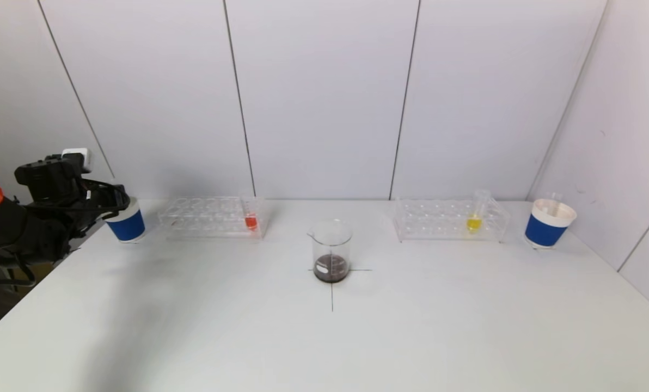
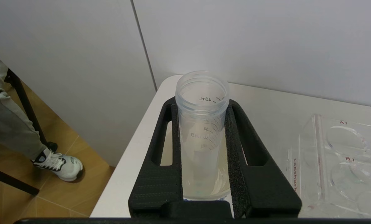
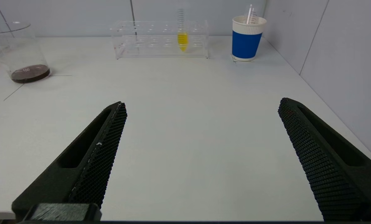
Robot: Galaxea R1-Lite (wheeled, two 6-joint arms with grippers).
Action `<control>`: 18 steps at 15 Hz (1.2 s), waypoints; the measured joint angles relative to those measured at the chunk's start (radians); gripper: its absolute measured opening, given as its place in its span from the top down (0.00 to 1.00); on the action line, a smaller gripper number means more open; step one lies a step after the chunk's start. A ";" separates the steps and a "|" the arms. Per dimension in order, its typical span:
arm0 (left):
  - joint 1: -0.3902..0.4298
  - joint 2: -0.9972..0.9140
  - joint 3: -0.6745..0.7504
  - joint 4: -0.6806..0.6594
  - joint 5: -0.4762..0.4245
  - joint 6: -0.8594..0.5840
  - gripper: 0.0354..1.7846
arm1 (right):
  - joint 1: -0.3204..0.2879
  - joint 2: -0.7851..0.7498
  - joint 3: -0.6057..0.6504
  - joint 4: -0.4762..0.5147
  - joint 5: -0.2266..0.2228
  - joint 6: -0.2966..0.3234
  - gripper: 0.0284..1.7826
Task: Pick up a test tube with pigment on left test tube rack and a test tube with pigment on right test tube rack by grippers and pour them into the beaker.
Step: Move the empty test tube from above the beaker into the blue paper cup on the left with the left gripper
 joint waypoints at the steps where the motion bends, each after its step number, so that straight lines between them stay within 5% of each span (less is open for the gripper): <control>1: 0.000 0.000 0.000 0.000 0.000 0.000 0.78 | 0.000 0.000 0.000 0.000 0.000 0.000 0.01; 9: 0.001 -0.002 0.000 -0.004 -0.023 -0.029 0.70 | 0.000 0.000 0.000 0.000 0.000 0.000 0.01; 15: 0.002 -0.004 0.001 -0.005 -0.022 -0.027 0.21 | 0.000 0.000 0.000 0.000 0.000 0.000 0.01; 18: 0.002 -0.005 0.007 -0.011 -0.021 -0.028 0.05 | 0.000 0.000 0.000 0.000 0.000 0.000 0.01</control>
